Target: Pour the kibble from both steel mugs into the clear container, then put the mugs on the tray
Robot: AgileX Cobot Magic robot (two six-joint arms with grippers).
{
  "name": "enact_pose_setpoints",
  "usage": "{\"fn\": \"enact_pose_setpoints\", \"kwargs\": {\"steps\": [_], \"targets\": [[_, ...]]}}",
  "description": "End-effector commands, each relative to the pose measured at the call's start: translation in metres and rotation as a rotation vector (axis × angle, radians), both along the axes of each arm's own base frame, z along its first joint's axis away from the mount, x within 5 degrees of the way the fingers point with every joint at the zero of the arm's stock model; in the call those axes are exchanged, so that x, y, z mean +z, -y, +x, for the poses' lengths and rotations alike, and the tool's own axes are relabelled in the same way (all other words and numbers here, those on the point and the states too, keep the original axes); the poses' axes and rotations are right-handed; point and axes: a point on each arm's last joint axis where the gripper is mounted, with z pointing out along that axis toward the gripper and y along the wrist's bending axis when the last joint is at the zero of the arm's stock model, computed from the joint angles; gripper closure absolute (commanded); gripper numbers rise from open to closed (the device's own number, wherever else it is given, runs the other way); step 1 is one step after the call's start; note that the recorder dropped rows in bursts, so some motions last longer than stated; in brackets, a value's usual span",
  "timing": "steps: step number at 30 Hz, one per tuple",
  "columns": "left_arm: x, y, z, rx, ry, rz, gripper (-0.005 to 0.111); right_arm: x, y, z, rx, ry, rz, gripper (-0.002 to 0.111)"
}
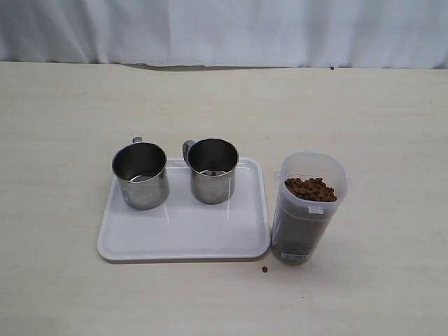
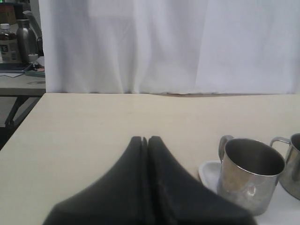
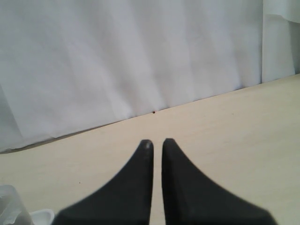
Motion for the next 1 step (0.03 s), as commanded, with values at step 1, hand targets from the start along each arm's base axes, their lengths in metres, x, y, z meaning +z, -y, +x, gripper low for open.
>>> {"fn": "enact_pose_setpoints", "kwargs": {"steps": [1], "targets": [[0.0005,0.0002,0.0,-0.005,0.015,0.001,0.107,-0.0017,-0.0002,-0.0001,0.004,-0.007,-0.005,0.103]]}}
